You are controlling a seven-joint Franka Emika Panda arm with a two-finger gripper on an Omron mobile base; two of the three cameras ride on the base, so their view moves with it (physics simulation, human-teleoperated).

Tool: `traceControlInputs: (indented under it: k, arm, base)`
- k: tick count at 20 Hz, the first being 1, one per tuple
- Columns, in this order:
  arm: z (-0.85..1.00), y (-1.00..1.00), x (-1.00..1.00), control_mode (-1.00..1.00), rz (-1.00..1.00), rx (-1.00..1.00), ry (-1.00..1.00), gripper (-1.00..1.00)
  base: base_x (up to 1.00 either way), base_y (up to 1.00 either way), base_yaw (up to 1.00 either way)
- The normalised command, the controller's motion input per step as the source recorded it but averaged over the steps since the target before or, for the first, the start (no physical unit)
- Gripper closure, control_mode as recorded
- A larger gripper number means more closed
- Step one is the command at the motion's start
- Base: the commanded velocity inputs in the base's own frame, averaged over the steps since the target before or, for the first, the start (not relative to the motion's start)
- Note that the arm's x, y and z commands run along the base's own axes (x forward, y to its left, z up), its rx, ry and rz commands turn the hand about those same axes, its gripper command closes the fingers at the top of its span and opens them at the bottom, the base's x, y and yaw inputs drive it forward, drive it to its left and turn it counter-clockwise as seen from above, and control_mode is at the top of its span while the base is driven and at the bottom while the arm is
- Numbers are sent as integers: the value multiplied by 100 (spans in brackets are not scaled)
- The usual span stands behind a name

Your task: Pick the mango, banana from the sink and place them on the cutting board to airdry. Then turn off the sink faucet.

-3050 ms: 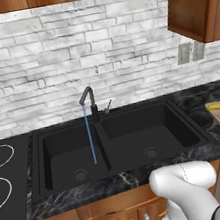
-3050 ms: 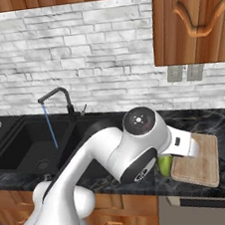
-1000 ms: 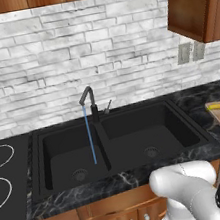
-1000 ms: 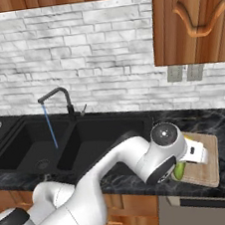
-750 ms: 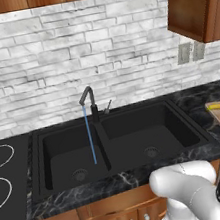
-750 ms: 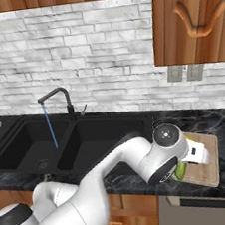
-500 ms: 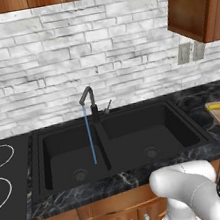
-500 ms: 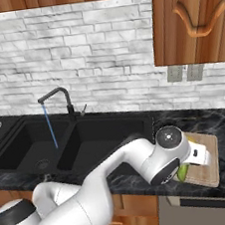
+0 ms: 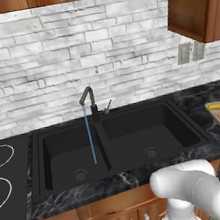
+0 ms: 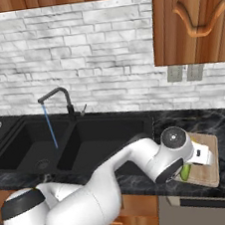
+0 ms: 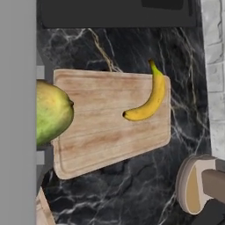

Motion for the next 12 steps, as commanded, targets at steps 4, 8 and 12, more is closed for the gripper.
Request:
traceControlInputs:
  k: [4, 8, 12]
  arm:
    - [-10, -16, 21, -100, 3, 5, 1, 100]
    - [-14, -12, 21, -100, 3, 4, 1, 100]
    - [-21, -11, 22, -100, 3, 2, 2, 100]
  base:
    - [0, 0, 0]
    - [0, 0, 0]
    - [0, 0, 0]
